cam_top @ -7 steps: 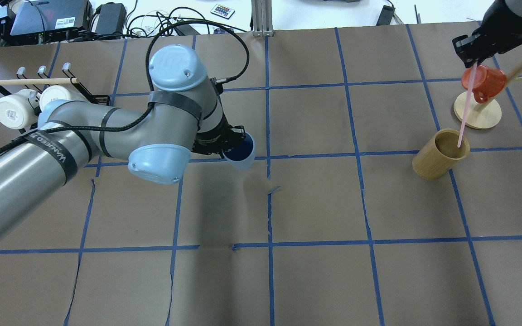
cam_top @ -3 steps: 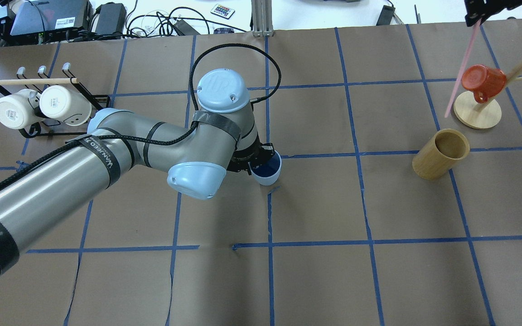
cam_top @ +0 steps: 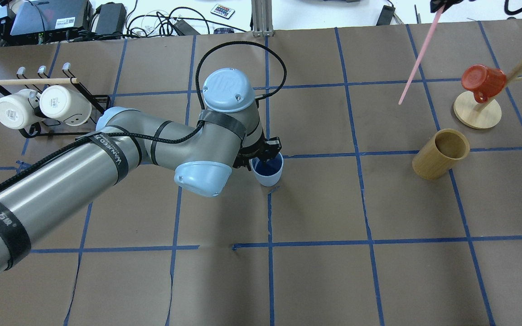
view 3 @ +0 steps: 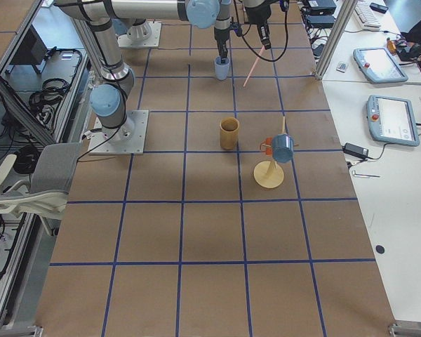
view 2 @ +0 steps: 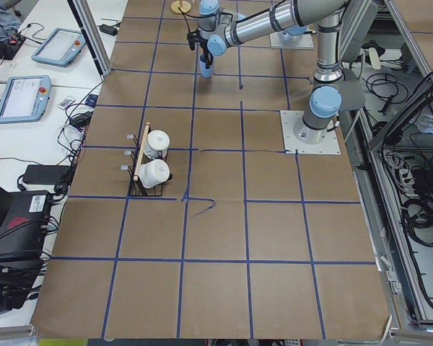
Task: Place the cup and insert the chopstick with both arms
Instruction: 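Carry the blue cup with the left gripper toward the table center, then release the blue cup with the left gripper while the right gripper brings the chopstick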
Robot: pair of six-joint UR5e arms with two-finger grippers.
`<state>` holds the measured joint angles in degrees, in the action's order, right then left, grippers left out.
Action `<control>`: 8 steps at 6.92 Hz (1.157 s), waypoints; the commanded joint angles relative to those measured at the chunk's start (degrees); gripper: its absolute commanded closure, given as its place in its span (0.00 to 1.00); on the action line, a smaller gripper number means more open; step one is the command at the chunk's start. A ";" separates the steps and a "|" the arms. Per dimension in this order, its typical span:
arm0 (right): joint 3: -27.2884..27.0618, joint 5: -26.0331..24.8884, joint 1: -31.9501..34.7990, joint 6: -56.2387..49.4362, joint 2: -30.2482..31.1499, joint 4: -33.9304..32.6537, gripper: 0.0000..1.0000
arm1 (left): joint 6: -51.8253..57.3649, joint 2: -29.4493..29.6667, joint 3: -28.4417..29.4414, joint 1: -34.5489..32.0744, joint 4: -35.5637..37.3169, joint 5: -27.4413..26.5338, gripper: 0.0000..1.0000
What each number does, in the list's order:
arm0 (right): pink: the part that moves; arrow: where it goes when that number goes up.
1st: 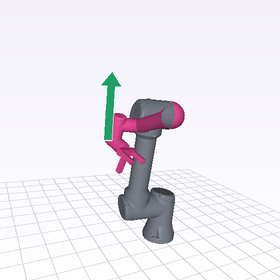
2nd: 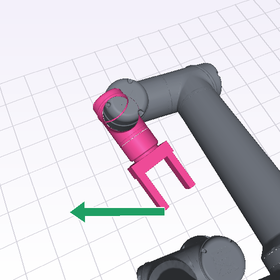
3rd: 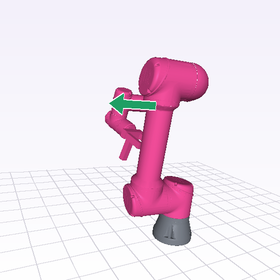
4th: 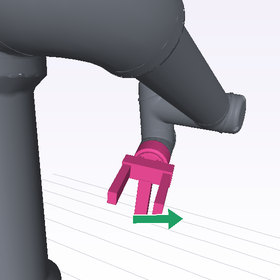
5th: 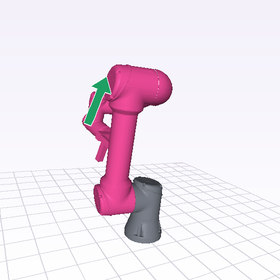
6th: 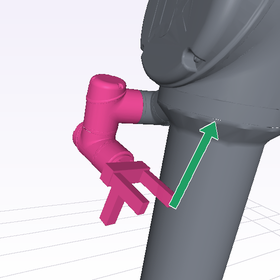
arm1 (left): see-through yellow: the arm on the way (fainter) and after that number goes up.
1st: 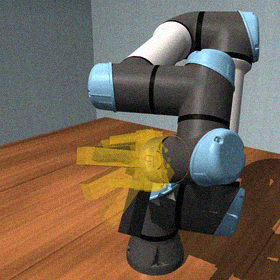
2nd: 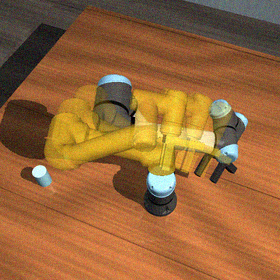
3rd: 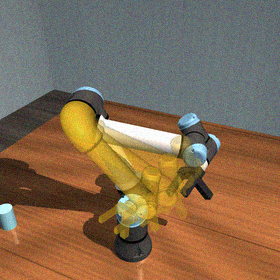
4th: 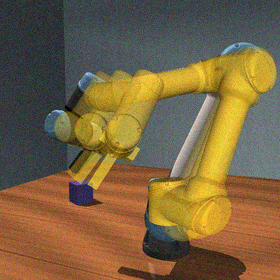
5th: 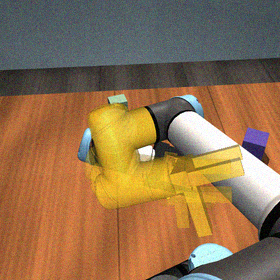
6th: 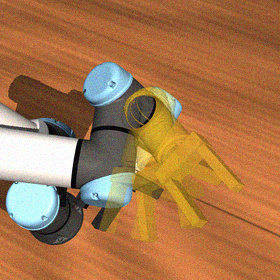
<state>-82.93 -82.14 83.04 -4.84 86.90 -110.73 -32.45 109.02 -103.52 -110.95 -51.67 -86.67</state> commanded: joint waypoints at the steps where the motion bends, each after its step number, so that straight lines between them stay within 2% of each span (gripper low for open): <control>1: -1.09 -0.56 6.32 4.83 -0.15 -6.66 1.00 | 8.40 -3.62 3.40 3.34 -2.97 0.88 0.00; 2: -1.70 -0.65 8.60 8.75 -0.06 -7.30 1.00 | 19.94 -7.64 3.94 8.85 -7.78 0.54 0.00; 3: -2.49 -1.69 10.98 11.14 -0.24 -7.57 1.00 | 28.41 -10.47 4.29 14.74 -10.18 0.54 0.00; 4: -3.28 -2.66 12.30 12.21 -0.07 -8.18 1.00 | 34.68 -13.19 4.29 19.93 -15.69 -0.86 0.00; 5: -4.07 -2.67 15.36 17.70 -0.15 -9.75 1.00 | 39.09 -16.44 4.81 22.68 -19.05 -6.61 0.00; 6: -4.87 -3.02 18.79 20.11 -0.59 -12.72 1.00 | 39.48 -19.08 4.91 22.88 -23.69 -9.02 0.00; 8: -10.03 -8.19 24.85 25.73 -1.82 -20.62 1.00 | 39.57 -21.82 4.91 23.32 -24.88 -8.34 0.00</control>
<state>-89.89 -87.63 103.94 17.68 85.72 -126.29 6.79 88.96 -98.65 -88.04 -75.42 -94.92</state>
